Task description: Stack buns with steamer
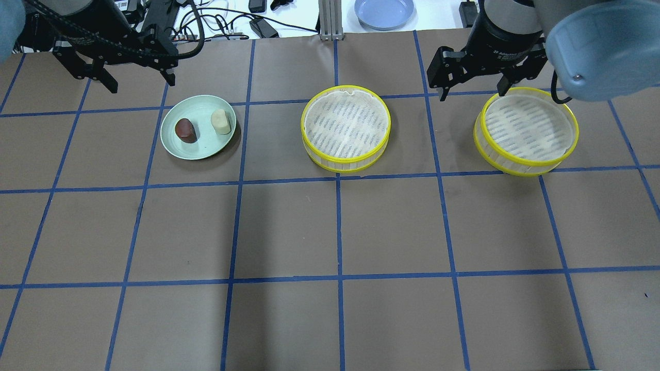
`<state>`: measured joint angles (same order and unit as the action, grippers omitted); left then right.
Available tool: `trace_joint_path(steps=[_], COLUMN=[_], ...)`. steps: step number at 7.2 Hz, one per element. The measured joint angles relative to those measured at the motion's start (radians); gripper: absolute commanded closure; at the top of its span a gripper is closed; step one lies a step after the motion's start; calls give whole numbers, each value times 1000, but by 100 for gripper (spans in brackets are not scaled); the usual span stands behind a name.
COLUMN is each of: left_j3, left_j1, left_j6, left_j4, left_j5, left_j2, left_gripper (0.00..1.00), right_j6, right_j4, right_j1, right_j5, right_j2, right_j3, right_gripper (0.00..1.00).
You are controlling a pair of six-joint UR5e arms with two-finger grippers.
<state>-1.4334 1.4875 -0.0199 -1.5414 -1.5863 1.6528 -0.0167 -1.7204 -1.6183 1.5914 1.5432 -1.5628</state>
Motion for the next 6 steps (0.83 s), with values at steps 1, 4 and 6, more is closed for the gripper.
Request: trace_joint_path(steps=[1,4,6], left_j3=[0,-2,-17], left_j1=[0,-13,-18], left_j6=[0,4,4], left_j4=[0,9,74], left_j5=[1,4,1], left_j2=[0,11,44], left_gripper=[0,0,0], right_j6=[1,71,240], right_j4=[1,-46,-141], right_j1=[0,90,255], right_j5=[-1,5,12], right_j2=[0,-57,-175], right_j3=[-1,16,41], right_gripper=[0,0,0])
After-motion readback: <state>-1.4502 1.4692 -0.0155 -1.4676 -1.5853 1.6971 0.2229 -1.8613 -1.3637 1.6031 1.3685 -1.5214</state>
